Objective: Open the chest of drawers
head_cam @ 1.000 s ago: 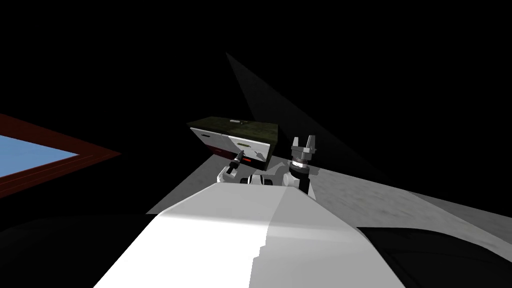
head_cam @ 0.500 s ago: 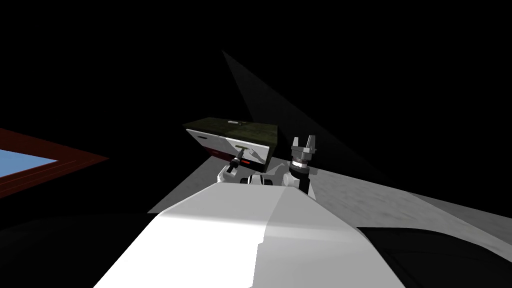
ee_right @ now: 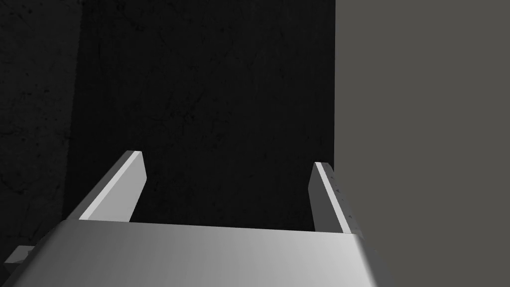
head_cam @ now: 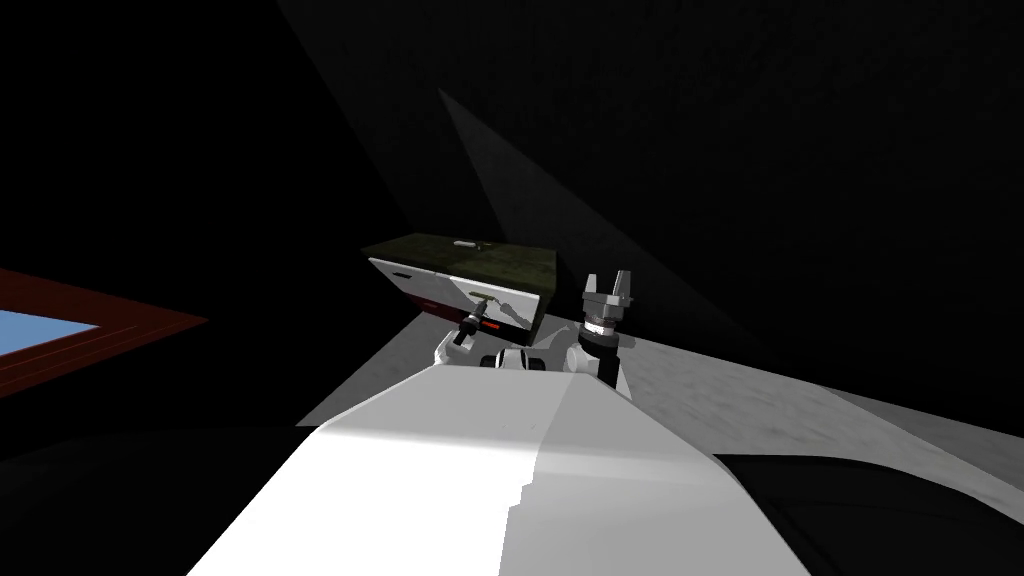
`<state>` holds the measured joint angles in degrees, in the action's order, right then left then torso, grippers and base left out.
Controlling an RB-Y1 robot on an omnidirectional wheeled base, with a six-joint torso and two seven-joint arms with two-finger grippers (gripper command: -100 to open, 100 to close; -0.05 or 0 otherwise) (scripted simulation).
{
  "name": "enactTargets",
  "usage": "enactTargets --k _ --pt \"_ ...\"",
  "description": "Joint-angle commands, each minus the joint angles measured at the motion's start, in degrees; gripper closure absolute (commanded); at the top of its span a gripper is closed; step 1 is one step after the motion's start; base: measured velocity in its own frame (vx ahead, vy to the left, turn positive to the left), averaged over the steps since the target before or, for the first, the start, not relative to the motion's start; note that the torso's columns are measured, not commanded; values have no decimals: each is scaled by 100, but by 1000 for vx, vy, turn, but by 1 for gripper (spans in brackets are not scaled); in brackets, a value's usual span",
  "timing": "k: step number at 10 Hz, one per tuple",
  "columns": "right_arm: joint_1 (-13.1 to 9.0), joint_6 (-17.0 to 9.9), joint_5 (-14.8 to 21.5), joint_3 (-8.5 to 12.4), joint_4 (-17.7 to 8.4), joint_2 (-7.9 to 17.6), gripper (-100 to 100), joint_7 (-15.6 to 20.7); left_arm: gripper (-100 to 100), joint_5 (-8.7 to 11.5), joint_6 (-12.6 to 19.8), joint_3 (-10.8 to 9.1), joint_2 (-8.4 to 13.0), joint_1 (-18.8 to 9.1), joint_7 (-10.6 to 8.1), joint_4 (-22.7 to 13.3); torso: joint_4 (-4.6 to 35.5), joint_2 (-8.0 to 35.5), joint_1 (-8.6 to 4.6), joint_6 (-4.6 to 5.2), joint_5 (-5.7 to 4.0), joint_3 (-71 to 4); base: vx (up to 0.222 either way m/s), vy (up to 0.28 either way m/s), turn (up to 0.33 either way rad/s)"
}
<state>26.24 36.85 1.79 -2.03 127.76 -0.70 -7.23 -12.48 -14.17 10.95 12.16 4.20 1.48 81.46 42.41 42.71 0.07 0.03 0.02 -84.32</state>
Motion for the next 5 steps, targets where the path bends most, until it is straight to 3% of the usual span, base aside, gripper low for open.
enactTargets --k 1,3,4,5 --pt "-1 0 0 0 0 0 0 0 100 -3 63 52 51 66 -40 131 -1 -7 1 -1 1 -2 -191 47 10" --pt "0 0 0 0 0 0 0 0 100 -4 73 60 58 76 -44 152 -13 -49 -4 -3 -1 -28 -123 42 13" --pt "1 0 0 0 0 0 0 0 -100 -3 90 35 37 32 -34 109 -22 -81 -16 -2 -3 -47 61 -48 -29" --pt "3 0 0 -1 0 -1 0 0 -100 -2 93 28 31 19 -30 96 -30 -110 -37 -1 -9 -65 132 -63 -22"
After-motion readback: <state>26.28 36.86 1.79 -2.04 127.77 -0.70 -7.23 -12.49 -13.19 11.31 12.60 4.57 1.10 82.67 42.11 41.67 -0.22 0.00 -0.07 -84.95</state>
